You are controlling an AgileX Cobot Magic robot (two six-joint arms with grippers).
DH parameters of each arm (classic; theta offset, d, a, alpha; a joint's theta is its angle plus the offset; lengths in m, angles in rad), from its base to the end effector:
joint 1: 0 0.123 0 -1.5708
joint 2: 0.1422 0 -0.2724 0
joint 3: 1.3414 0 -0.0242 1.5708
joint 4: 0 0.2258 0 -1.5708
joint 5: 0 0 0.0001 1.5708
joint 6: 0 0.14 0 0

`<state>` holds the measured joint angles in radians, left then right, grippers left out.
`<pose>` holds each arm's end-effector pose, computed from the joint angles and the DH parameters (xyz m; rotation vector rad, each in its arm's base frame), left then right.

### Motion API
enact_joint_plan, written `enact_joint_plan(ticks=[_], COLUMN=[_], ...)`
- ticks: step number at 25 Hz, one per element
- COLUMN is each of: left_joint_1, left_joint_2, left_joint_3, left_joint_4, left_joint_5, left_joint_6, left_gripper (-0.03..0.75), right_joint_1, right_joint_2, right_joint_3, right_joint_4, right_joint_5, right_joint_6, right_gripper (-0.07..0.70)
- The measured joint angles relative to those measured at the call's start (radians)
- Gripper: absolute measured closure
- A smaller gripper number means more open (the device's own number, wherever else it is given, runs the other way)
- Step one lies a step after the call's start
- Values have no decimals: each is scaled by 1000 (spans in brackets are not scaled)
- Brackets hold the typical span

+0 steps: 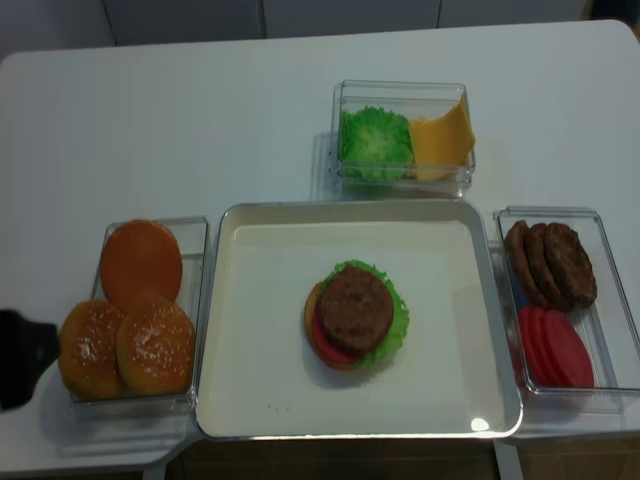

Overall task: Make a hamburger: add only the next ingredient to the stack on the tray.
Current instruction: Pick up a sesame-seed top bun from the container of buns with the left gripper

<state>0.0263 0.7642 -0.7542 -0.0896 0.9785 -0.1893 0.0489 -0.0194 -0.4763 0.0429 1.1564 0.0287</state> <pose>0.1423 -0.0067 0.2696 -0.2961 2.4580 -0.1834 0.0220 0.0066 0.2249 -0.0261 2.1449 0.0975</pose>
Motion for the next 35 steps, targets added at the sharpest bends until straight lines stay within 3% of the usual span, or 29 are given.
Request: enact_joint_plan(ticks=[6, 10, 14, 21, 26, 35], left_joint_1=[0, 71, 182, 253, 272, 274], left_joint_2=[204, 266, 279, 370, 434, 486], left_joint_3=[-62, -64, -64, -64, -64, -64], left_joint_4=[-19, -65, -156, -305, -413, -386], left_joint_5=[-59, -52, -55, -56, -56, -28], left_joint_6=[-11, -4, 94, 269, 361, 408], left_gripper=[211, 212, 213, 214, 215, 216], right_joint_1=[0, 0, 0, 0, 0, 0], right_joint_2=[0, 0, 0, 0, 0, 0], right_joint_3=[0, 0, 0, 0, 0, 0], right_joint_4=[0, 0, 0, 0, 0, 0], right_joint_5=[0, 0, 0, 0, 0, 0], right_joint_6=[0, 0, 0, 0, 0, -4], right_gripper=[101, 101, 101, 101, 101, 101])
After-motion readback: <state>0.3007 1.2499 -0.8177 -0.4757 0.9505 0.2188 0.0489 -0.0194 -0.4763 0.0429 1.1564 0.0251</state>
